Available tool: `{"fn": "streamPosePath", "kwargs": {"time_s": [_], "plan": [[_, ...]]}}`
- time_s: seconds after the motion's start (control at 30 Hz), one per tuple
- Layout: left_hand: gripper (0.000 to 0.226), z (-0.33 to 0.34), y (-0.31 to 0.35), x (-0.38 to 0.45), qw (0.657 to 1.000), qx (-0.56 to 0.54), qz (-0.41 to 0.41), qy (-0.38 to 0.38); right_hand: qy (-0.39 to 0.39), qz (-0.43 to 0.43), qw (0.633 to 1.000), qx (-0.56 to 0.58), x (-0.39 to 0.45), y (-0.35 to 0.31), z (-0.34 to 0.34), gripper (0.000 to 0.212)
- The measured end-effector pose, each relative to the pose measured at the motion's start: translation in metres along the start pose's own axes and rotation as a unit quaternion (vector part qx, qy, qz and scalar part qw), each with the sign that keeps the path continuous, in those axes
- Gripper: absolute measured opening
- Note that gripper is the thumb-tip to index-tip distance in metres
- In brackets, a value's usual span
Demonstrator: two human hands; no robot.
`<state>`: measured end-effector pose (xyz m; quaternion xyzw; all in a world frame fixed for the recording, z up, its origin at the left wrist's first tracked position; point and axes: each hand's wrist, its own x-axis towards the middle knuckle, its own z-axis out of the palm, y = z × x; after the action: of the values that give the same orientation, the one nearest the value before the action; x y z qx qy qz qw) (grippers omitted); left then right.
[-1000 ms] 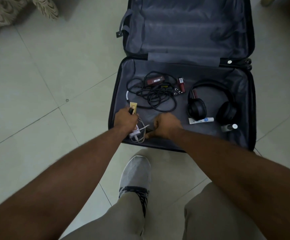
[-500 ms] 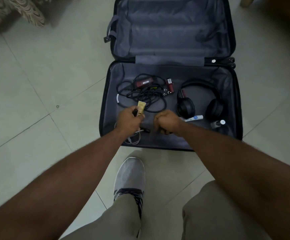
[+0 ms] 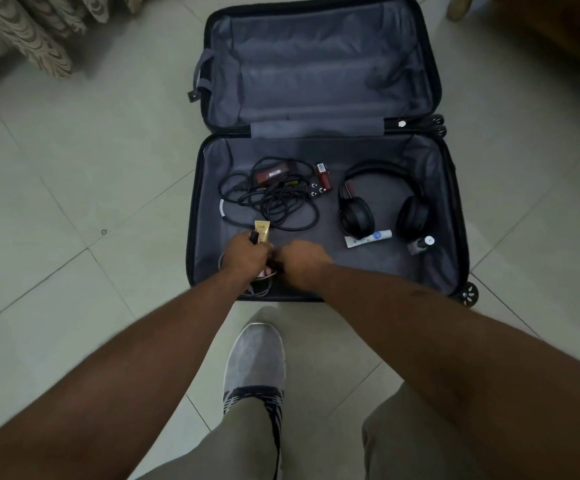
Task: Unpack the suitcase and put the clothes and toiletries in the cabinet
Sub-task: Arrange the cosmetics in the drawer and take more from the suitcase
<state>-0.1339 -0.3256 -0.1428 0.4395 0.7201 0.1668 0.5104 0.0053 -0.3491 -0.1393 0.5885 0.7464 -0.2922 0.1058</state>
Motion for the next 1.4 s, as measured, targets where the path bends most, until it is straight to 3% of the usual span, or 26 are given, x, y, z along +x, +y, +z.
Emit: {"fn": "streamPosePath", "kwargs": {"time_s": [0.2, 0.33, 0.5, 0.63, 0.93, 1.07, 1.17, 1.23, 1.4], "plan": [[0.007, -0.001, -0.006, -0.001, 0.999, 0.011, 0.03, -0.006, -0.026, 0.078, 0.994, 0.066, -0.003, 0.027, -0.012, 0.021], [0.008, 0.006, 0.002, -0.002, 0.983, 0.125, 0.129, -0.027, 0.033, 0.111, 0.989, 0.093, -0.024, 0.063, -0.023, 0.022], [0.022, 0.031, 0.018, -0.001, 0.966, 0.16, 0.185, -0.084, 0.093, 0.09, 0.985, -0.116, -0.055, 0.089, -0.029, 0.024], [0.017, 0.045, 0.023, 0.003, 0.962, 0.158, 0.192, -0.113, 0.022, 0.065, 0.964, -0.255, -0.064, 0.087, -0.028, 0.03], [0.011, 0.052, 0.024, 0.009, 0.965, 0.153, 0.177, -0.117, 0.006, 0.045, 0.955, -0.292, -0.065, 0.091, -0.024, 0.03], [0.019, 0.052, 0.019, 0.017, 0.969, 0.135, 0.165, -0.125, 0.012, 0.055, 0.918, -0.392, -0.077, 0.089, -0.025, 0.027], [0.013, 0.053, 0.022, 0.014, 0.969, 0.136, 0.167, -0.124, -0.02, 0.032, 0.943, -0.331, -0.071, 0.096, -0.023, 0.031], [0.009, 0.054, 0.024, 0.011, 0.968, 0.133, 0.173, -0.123, -0.003, 0.03, 0.946, -0.324, -0.067, 0.1, -0.026, 0.03], [0.01, 0.055, 0.022, 0.006, 0.966, 0.138, 0.176, -0.126, 0.045, 0.106, 0.971, -0.211, -0.078, 0.104, -0.032, 0.019]]}}
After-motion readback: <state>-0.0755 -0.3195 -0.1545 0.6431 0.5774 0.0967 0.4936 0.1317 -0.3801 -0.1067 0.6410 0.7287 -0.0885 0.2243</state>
